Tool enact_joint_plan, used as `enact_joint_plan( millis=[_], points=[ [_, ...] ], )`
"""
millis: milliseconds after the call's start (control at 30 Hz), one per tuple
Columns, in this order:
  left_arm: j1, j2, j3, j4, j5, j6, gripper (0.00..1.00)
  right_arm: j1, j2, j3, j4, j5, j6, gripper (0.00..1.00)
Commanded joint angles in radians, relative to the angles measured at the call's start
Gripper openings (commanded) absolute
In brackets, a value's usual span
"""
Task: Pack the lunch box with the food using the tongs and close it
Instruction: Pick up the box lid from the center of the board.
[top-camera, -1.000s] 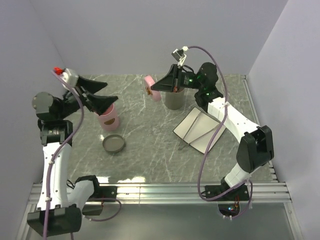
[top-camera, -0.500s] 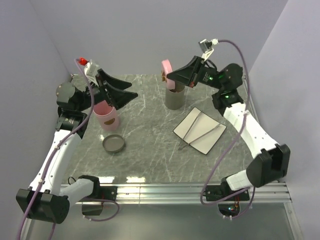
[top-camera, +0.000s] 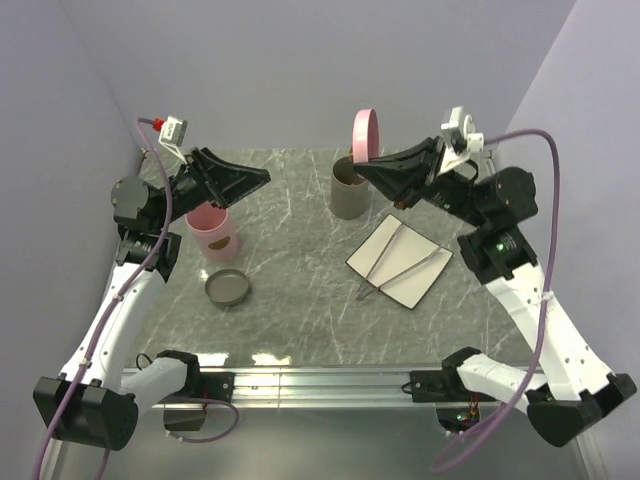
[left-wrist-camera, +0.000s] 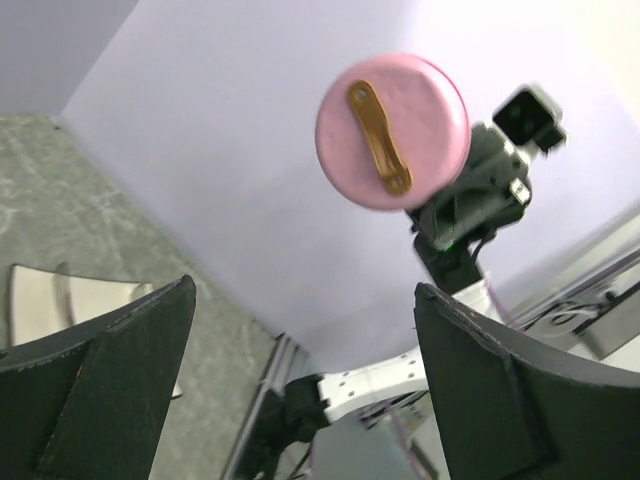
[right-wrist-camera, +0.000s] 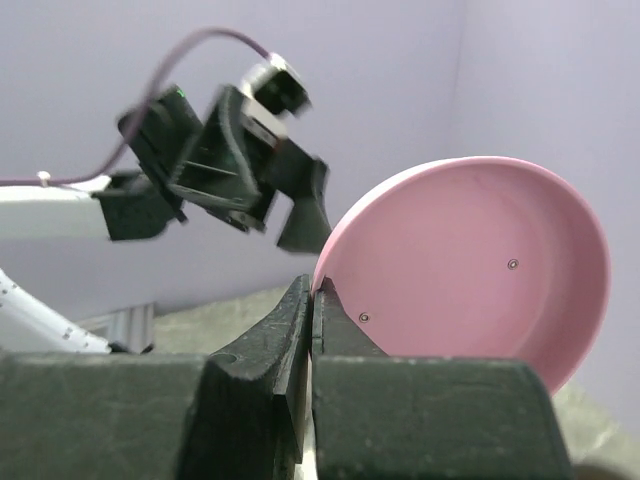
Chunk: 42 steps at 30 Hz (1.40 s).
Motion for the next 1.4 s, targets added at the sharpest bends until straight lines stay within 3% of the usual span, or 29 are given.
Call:
enact_joint_plan(
  millis=[0, 133, 267, 433, 633, 1067, 1367],
  points=[
    [-0.014, -0.017, 0.020, 0.151, -0.069, -0.219, 0.97, 0.106, -0.041, -0.028, 0.129, 0.169, -0.142, 0.00],
    [-0.048, -0.005, 0.046, 0.223, -0.117, -0.324, 0.95, 0.281, -0.044, -0.072, 0.189, 0.335, -0.270, 0.00],
    [-0.123, 0.014, 0.086, 0.260, -0.137, -0.379, 0.93, 0.334, -0.027, -0.133, 0.295, 0.464, -0.374, 0.00],
    [-0.183, 0.046, 0.106, 0.252, -0.163, -0.401, 0.91, 0.346, 0.002, -0.133, 0.361, 0.463, -0.314, 0.00],
    [-0.209, 0.106, 0.149, 0.151, -0.190, -0.401, 0.81, 0.406, 0.002, -0.155, 0.381, 0.427, -0.315, 0.00],
    [-0.261, 0.138, 0.203, 0.122, -0.198, -0.390, 0.62, 0.441, 0.025, -0.144, 0.375, 0.436, -0.340, 0.00],
    [-0.296, 0.149, 0.203, 0.094, -0.200, -0.404, 0.59, 0.460, 0.051, -0.123, 0.387, 0.430, -0.343, 0.00]
  ],
)
